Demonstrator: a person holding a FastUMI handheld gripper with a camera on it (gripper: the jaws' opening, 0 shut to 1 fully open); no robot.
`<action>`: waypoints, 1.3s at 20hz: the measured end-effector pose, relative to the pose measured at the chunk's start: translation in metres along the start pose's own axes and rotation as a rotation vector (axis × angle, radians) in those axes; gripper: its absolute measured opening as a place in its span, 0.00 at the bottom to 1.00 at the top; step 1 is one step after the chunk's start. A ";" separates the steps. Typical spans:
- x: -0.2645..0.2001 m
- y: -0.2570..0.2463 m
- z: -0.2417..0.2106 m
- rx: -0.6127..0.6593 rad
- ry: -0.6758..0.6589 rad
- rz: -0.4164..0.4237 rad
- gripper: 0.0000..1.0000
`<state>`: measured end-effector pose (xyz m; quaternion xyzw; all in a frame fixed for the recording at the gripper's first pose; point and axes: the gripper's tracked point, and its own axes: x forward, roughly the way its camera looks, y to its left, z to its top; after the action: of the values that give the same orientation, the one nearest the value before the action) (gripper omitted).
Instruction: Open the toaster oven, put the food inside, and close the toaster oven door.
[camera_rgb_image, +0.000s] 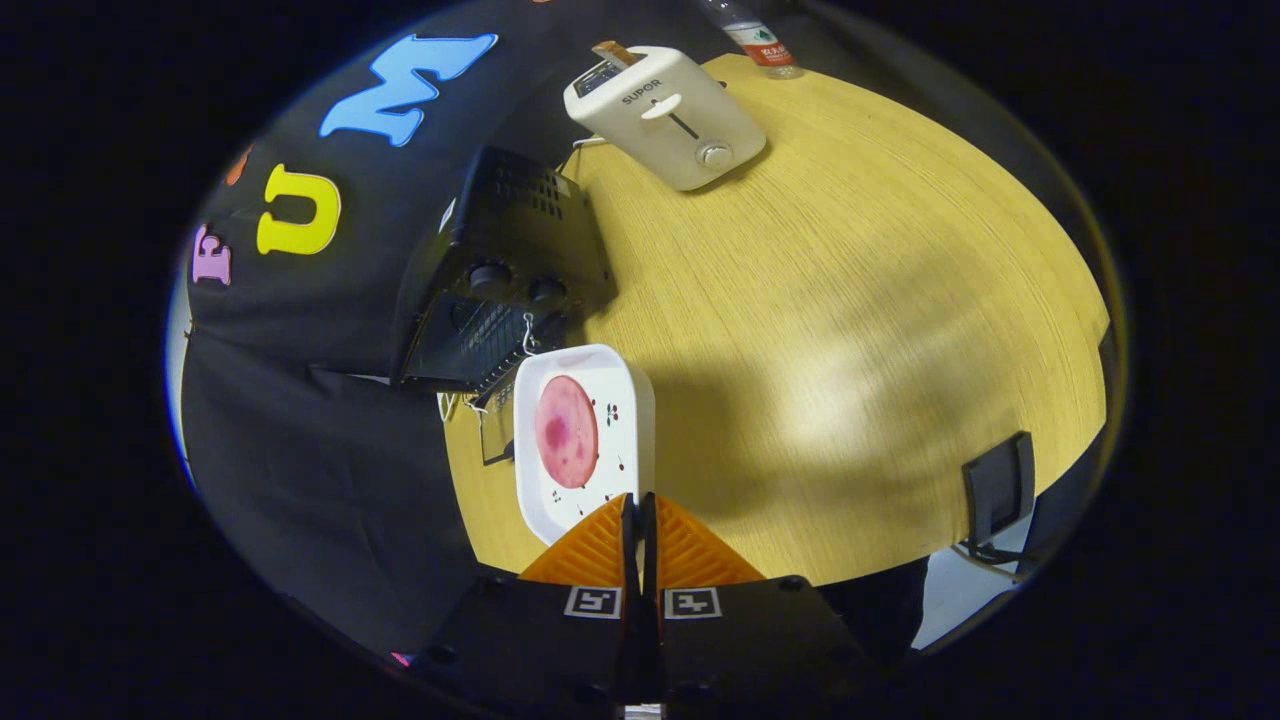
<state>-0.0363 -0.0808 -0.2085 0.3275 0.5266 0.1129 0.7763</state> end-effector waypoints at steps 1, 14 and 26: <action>-0.002 0.008 -0.007 -0.005 -0.003 0.013 0.02; 0.018 0.103 -0.063 0.021 -0.064 0.116 0.02; 0.126 0.153 -0.004 0.168 -0.082 0.149 0.02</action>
<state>0.0386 0.1025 -0.2074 0.4339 0.4761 0.1123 0.7566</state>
